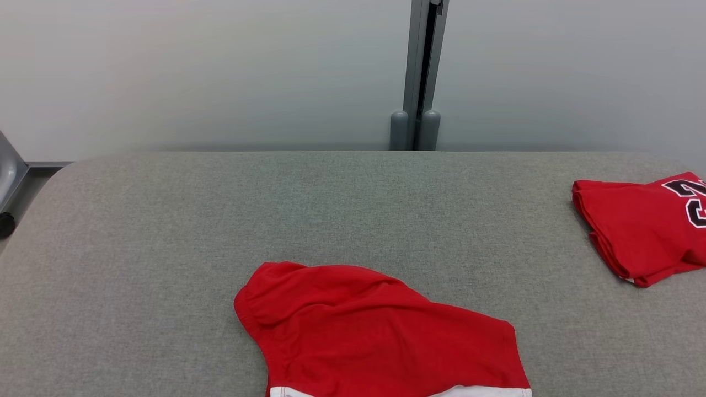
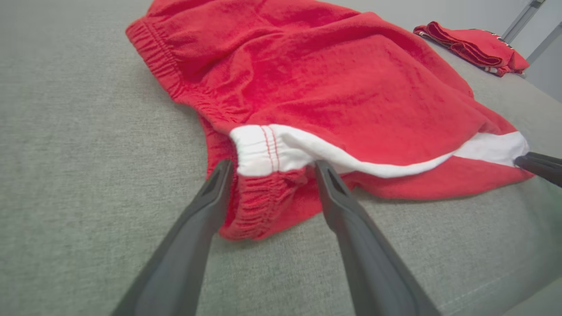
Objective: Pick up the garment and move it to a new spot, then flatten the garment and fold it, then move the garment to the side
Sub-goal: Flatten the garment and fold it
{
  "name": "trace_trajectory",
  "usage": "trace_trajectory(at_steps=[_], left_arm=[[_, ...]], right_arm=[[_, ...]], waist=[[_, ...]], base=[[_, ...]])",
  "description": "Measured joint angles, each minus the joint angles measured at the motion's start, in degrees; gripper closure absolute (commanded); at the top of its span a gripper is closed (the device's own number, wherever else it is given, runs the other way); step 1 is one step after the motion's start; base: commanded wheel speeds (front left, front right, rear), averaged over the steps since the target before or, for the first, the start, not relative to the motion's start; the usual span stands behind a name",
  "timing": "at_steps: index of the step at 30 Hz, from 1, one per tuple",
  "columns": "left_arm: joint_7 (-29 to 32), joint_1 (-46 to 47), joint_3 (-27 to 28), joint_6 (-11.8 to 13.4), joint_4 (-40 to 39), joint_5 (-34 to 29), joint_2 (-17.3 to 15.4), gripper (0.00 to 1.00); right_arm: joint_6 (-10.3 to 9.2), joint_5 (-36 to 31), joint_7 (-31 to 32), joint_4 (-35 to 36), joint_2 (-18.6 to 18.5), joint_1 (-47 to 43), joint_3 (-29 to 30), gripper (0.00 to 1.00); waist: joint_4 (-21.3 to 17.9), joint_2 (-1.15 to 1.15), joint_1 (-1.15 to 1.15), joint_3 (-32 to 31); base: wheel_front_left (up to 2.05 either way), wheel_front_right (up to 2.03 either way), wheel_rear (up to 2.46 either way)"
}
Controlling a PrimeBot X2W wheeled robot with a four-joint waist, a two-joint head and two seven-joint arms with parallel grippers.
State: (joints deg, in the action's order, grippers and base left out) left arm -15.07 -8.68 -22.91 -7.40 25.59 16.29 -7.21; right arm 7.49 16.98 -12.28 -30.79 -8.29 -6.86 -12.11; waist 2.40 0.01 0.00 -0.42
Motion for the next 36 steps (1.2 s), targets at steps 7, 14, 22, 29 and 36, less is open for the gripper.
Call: trace_trajectory(at_steps=[7,14,22,29,36], left_arm=[[0.0,2.65,-2.61,0.0,0.89,1.9,-0.16,0.0],[0.0,4.71,-5.22,0.0,0.87,3.49,-1.2,0.0],[0.01,5.73,-6.28,0.0,0.3,4.81,-1.62,0.0],[0.0,7.02,-8.22,-0.01,0.24,7.08,-2.63,0.0],[0.27,10.38,-10.68,-0.01,2.19,10.43,-2.79,0.0]], right_arm=[[-0.01,3.55,-1.19,-3.72,-0.58,2.88,-3.23,0.0],[-0.02,6.8,-2.0,-5.8,-1.68,5.52,-7.87,0.0],[-0.01,8.91,-2.67,-3.9,-2.93,6.66,-12.17,0.0],[-0.01,9.29,-2.69,1.87,-4.33,6.98,-12.99,0.0],[-0.01,9.26,-2.7,2.69,-4.93,7.31,-14.43,0.0]], waist=[[-0.27,0.0,0.0,0.31],[-0.3,0.0,0.0,0.64],[-0.25,0.0,0.0,1.14],[-0.45,0.0,0.0,1.54],[-0.54,0.0,0.0,2.05]], base=[[0.0,0.0,0.0],[0.0,0.0,0.0],[0.0,0.0,0.0],[0.0,0.0,0.0],[0.0,0.0,0.0]])
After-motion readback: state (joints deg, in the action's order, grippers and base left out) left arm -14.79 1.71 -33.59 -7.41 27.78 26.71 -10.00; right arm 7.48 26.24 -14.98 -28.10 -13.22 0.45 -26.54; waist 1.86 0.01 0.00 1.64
